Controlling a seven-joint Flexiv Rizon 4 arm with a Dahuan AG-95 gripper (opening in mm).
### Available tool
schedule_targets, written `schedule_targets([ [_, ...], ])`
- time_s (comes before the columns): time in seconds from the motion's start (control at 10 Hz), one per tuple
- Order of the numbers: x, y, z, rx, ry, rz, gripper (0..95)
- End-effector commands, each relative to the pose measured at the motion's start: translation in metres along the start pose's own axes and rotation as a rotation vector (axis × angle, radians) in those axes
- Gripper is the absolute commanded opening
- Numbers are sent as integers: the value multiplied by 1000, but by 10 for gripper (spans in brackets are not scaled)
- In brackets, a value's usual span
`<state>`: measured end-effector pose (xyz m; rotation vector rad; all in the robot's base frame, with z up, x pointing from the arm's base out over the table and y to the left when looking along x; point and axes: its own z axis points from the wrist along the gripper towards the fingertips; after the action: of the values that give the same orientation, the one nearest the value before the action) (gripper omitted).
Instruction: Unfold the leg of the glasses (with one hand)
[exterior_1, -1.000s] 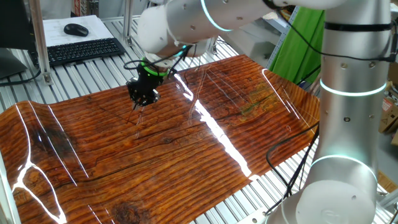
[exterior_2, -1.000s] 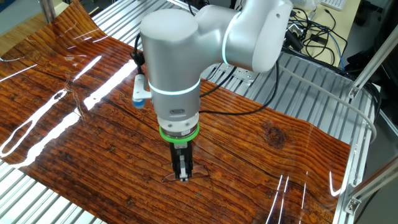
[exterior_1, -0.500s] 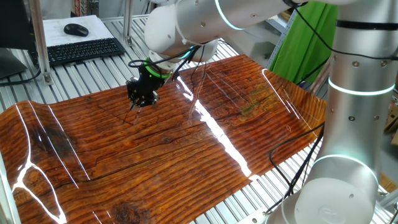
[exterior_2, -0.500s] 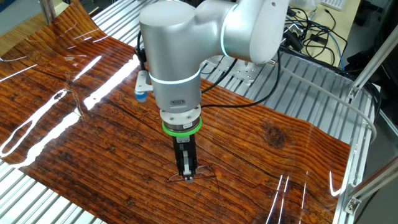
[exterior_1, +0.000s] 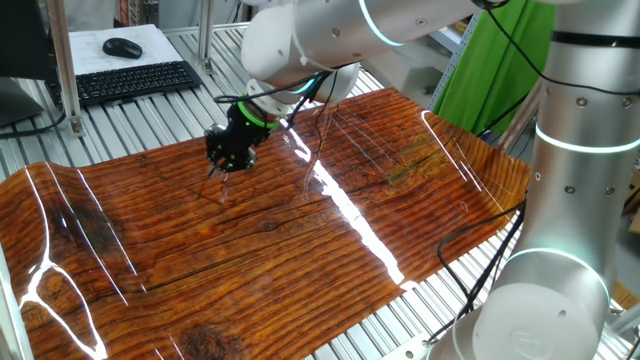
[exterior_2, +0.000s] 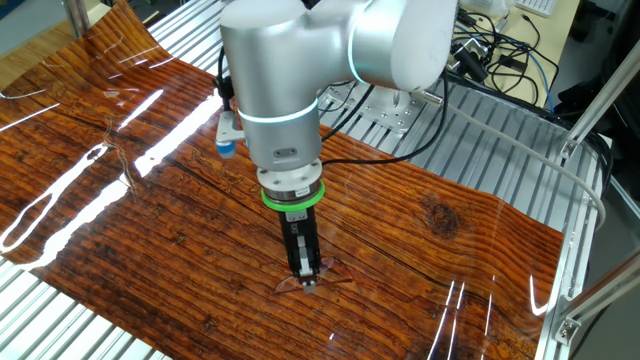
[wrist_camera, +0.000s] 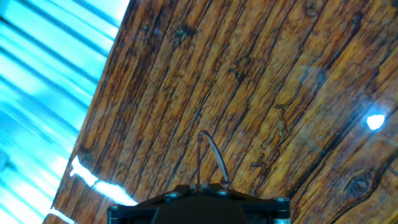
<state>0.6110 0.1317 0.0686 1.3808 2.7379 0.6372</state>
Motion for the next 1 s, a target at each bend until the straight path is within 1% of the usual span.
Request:
schedule_targets([
  [0.1, 3, -2, -1, 23, -13, 37, 0],
  [0.2, 4, -2, -2, 32, -7, 47, 0],
  [0.5, 7, -1, -2, 45, -7, 167, 0],
  [0.6, 8, -1, -2, 49, -7, 188, 0],
  [0.7, 8, -1, -3, 50, -5, 194, 0],
  [0.8, 9, -1, -3, 57, 4, 203, 0],
  [1.0, 9, 0, -3, 58, 7, 202, 0],
])
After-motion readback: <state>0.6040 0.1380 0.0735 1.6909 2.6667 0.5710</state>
